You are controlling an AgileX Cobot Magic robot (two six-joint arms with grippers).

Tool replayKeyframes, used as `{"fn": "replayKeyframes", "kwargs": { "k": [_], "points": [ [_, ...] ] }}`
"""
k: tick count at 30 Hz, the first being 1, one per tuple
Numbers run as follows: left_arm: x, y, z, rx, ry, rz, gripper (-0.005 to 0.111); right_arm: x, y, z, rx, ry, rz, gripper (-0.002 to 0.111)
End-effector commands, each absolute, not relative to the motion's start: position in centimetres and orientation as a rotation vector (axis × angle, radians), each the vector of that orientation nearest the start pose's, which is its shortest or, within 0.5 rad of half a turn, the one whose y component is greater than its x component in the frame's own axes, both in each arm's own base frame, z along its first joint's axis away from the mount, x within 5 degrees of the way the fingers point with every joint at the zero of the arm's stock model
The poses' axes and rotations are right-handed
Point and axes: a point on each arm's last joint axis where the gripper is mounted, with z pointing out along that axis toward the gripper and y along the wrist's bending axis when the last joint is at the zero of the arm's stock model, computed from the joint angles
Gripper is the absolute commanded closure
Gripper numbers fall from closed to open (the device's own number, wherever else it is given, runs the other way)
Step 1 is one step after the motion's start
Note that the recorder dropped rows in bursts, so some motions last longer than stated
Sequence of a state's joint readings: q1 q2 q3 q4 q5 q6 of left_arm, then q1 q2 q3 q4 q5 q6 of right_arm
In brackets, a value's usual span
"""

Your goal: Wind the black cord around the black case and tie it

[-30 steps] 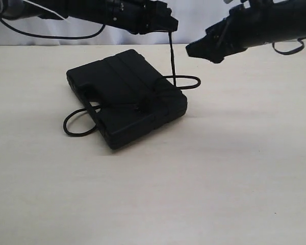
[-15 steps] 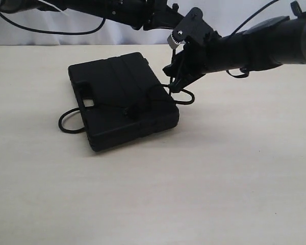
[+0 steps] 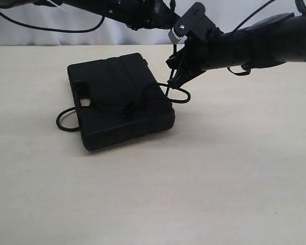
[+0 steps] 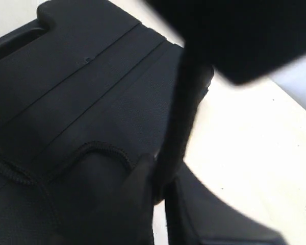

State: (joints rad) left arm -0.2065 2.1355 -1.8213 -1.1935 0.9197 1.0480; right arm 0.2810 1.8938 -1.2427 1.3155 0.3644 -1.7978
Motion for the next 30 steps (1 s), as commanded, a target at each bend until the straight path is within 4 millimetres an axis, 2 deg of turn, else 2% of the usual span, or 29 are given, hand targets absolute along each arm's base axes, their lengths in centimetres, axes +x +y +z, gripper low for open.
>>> {"fn": "replayKeyframes", "kwargs": {
  "k": [1, 4, 6, 9, 10, 11, 15, 17, 19, 27, 29, 30],
  "points": [
    [44.8, -13.8, 29.9, 0.758, 2.096, -0.779, 0.055, 39.0, 14.2, 22.9, -0.925, 1.944, 0.28, 0.104],
    [43.9, -10.6, 31.2, 0.686, 2.273, -0.573, 0.056, 39.1, 13.9, 23.4, -0.868, 1.954, 0.252, 0.104],
    [43.4, -8.8, 31.0, 0.6, 2.419, -0.475, 0.056, 39.2, 13.7, 23.6, -0.843, 1.957, 0.236, 0.104],
    [42.5, -6.9, 29.4, 0.475, 2.679, -0.342, 0.056, 39.4, 13.5, 23.6, -0.806, 1.968, 0.217, 0.104],
    [42.3, -6.5, 28.4, 0.445, 2.747, -0.303, 0.056, 39.4, 13.5, 23.6, -0.796, 1.972, 0.221, 0.104],
    [42.0, -6.2, 26.5, 0.398, 2.829, -0.273, 0.056, 39.4, 13.5, 23.6, -0.781, 1.978, 0.229, 0.104],
    [42.4, -6.1, 22.1, 0.264, 2.852, -0.266, 0.056, 39.4, 13.5, 23.6, -0.781, 1.979, 0.233, 0.104],
    [42.9, -5.2, 18.4, 0.134, 2.889, -0.138, 0.056, 39.3, 13.5, 23.6, -0.761, 1.989, 0.25, 0.104],
    [43.1, -4.9, 16.7, 0.07, 2.931, -0.077, 0.056, 39.3, 13.5, 23.6, -0.745, 1.995, 0.259, 0.104],
    [44.2, -5.0, 11.8, 0.024, 2.95, -0.077, 0.056, 39.3, 13.5, 23.6, -0.74, 1.999, 0.262, 0.104],
    [44.4, -4.9, 11.7, 0.03, 2.931, -0.069, 0.065, 39.4, 13.5, 23.6, -0.724, 2.005, 0.268, 0.104],
    [44.5, -4.9, 11.9, 0.03, 2.914, -0.071, 0.08, 39.4, 13.3, 23.8, -0.699, 2.008, 0.266, 0.104]
  ]
}}
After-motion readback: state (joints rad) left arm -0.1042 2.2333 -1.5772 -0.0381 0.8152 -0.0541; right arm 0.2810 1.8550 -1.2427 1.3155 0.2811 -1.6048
